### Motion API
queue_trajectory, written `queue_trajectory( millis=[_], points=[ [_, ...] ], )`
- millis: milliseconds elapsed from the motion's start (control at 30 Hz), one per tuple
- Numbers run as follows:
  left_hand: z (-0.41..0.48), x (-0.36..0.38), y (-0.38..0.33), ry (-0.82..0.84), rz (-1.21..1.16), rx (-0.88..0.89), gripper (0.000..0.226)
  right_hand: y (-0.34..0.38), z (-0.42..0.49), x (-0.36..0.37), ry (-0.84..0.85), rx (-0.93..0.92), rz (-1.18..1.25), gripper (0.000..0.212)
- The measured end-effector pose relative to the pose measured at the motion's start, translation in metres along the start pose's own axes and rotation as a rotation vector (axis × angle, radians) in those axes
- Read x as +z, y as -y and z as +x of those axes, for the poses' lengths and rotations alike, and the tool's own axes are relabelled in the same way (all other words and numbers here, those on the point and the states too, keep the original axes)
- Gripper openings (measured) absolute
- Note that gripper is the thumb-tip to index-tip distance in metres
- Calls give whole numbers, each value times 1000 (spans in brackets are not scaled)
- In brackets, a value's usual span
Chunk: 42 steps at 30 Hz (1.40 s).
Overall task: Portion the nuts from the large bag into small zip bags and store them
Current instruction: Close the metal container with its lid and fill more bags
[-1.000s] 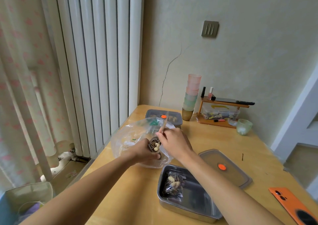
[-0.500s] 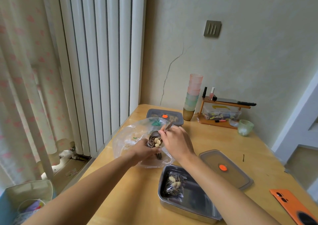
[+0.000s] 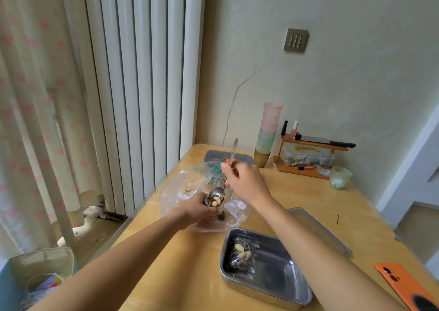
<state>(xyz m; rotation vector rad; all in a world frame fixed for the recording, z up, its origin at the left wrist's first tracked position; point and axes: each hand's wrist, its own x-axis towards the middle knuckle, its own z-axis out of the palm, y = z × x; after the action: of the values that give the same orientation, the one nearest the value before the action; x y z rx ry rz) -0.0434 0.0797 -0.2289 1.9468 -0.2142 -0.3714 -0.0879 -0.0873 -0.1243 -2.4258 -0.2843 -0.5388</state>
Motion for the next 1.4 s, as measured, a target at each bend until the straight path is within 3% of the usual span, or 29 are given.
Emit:
queue_trajectory(
  millis=[100,200,333,467,567,633,900,1033,1167,1400],
  points=[
    [0,3,-5,-10,-13,-1,53,10,9,-3,0,-38,-70,45],
    [2,8,-11,-78,134,40,57,23,17,-6,-13,-91,-156,45],
    [-1,11,-16,-69,246,31,81,32,25,-1,17,-156,-325,29],
    [-5,11,-20,1,195,10,66,33,24,5,55,-173,-370,29],
    [-4,10,-17,-3,35,-27,37,31,21,7,77,-218,-386,30],
    [-1,8,-14,-30,-28,-51,29,32,17,7,86,-280,-430,30],
    [2,6,-9,-74,-123,-40,42,31,12,9,-51,-472,-406,22],
    [5,7,-7,-125,-82,-9,38,27,12,10,-150,-499,-379,20],
    [5,6,-7,-151,-59,11,41,24,10,10,-59,-505,-386,25],
    [4,3,-4,-197,14,26,52,17,10,13,-260,-530,-321,25]
  ],
)
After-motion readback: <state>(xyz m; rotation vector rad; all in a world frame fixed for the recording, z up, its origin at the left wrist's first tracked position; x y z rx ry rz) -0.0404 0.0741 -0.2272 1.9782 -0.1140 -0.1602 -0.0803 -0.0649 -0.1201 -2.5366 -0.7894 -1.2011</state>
